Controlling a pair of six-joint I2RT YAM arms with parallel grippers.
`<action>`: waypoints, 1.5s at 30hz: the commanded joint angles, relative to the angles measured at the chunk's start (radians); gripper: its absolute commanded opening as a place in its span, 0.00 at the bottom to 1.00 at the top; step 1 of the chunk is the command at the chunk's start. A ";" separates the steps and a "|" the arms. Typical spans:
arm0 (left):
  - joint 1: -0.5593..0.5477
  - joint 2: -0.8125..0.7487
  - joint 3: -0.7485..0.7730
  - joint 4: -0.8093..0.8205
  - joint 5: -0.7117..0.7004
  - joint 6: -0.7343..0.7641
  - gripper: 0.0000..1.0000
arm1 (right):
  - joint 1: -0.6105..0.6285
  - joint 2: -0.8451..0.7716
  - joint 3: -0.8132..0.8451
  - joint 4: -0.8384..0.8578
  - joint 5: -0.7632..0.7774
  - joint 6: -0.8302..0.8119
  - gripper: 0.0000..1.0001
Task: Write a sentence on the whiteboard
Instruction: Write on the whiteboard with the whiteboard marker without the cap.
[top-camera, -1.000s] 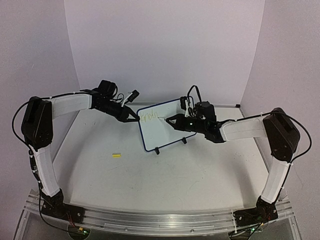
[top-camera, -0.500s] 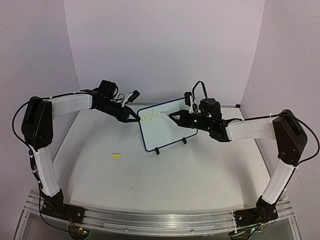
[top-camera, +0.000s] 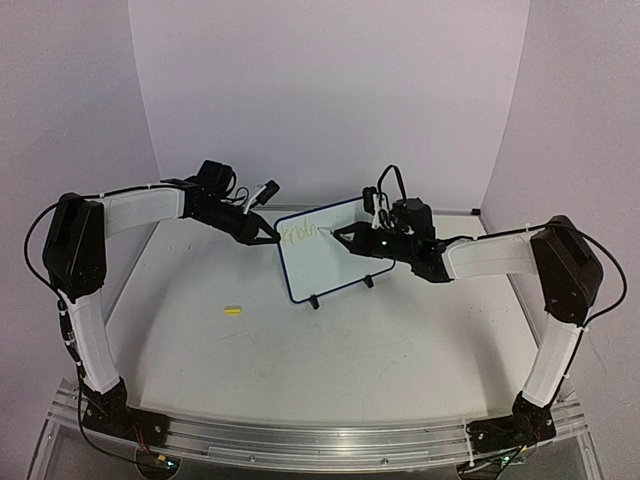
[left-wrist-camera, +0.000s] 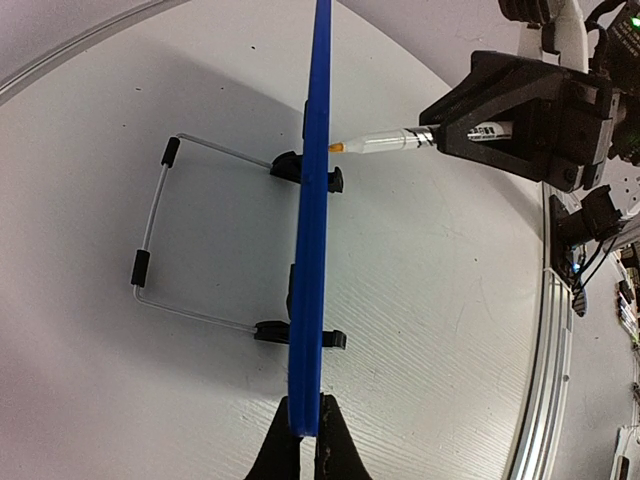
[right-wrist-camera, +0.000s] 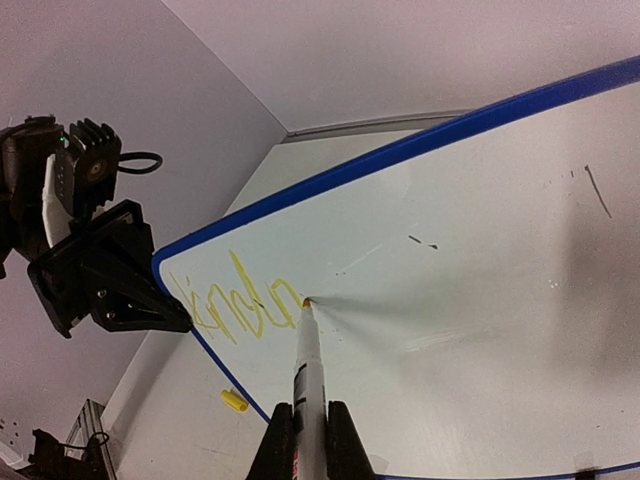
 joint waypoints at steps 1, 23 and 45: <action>-0.019 0.011 0.015 -0.051 -0.019 0.017 0.00 | -0.004 0.024 0.043 0.037 -0.004 0.004 0.00; -0.020 0.012 0.015 -0.052 -0.015 0.015 0.00 | -0.004 -0.026 0.006 0.054 0.121 0.003 0.00; -0.021 0.009 0.014 -0.050 -0.013 0.013 0.00 | -0.004 0.028 0.054 0.076 0.053 -0.002 0.00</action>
